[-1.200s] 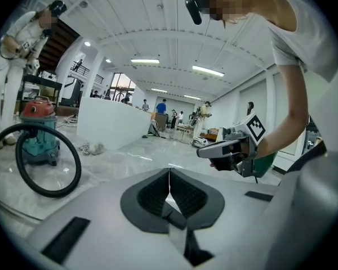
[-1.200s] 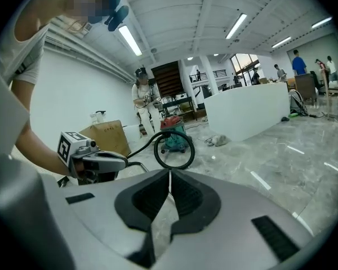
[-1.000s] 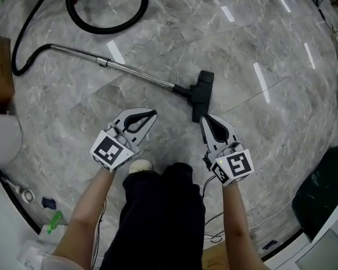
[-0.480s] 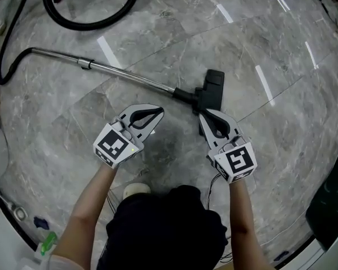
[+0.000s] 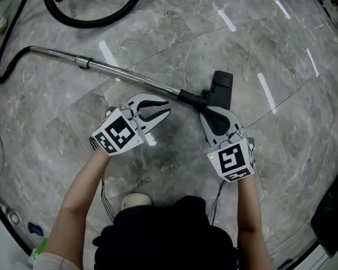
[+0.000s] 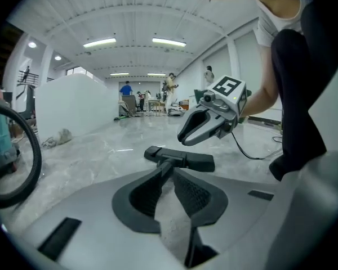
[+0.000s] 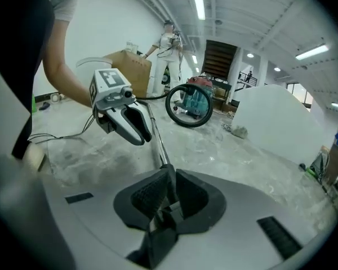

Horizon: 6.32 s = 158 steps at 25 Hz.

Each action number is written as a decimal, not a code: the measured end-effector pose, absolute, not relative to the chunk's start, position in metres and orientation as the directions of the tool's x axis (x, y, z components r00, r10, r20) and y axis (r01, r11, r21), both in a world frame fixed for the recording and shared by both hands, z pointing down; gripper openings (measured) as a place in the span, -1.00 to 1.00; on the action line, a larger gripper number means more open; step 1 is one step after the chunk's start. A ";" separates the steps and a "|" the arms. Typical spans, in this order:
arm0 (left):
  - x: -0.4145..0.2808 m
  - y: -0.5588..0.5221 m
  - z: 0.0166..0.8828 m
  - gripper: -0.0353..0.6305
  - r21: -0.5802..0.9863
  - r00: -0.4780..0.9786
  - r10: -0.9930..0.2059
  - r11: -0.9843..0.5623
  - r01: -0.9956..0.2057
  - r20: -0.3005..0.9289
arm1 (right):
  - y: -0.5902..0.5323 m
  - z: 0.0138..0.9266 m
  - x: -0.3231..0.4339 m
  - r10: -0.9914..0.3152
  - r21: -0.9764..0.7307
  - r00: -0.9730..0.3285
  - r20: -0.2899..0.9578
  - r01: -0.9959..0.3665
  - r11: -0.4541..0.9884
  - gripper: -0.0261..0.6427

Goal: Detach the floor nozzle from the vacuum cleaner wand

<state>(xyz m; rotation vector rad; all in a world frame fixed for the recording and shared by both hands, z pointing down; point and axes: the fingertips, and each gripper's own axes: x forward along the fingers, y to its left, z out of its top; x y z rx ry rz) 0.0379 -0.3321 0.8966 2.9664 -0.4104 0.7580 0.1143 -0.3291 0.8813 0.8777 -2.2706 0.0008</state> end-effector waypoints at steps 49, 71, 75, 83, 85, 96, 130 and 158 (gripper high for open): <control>0.064 -0.324 0.960 -0.39 -0.277 0.516 -0.124 -0.932 0.232 0.847 | -0.288 0.944 0.147 -0.503 0.416 -0.200 0.841 -0.356 0.837 -0.37; 0.096 -0.288 0.973 -0.39 -0.284 0.506 -0.107 -0.915 0.285 0.856 | -0.284 0.958 0.269 -0.535 0.545 0.115 0.837 -0.257 0.798 -0.39; 0.100 -0.275 0.985 -0.30 -0.298 0.536 -0.087 -0.899 0.322 0.840 | -0.281 0.957 0.255 -0.524 0.503 0.026 0.852 -0.319 0.803 -0.25; 0.109 -0.227 0.919 -0.07 0.072 0.815 0.196 -0.980 0.187 0.546 | -0.264 0.888 0.208 -0.552 0.099 -0.439 0.709 -0.713 0.694 -0.20; 0.112 -0.236 0.907 -0.10 0.103 0.879 0.137 -0.990 0.101 0.457 | -0.264 0.876 0.200 -0.594 -0.019 -0.529 0.606 -0.756 0.655 -0.20; 0.107 -0.261 0.861 -0.87 0.213 0.962 -0.213 -0.945 -0.248 0.173 | -0.272 0.848 0.218 -0.841 -0.160 -0.345 0.418 -0.939 0.305 -0.88; 0.097 -0.221 0.420 -0.87 0.138 0.878 -0.385 -0.890 -0.435 0.283 | -0.229 0.432 0.184 -0.837 -0.259 -0.212 0.504 -0.962 0.087 -0.88; 0.099 -0.215 0.424 -0.87 0.217 0.893 -0.318 -0.892 -0.395 0.320 | -0.234 0.417 0.204 -0.847 -0.186 -0.138 0.514 -0.981 0.047 -0.88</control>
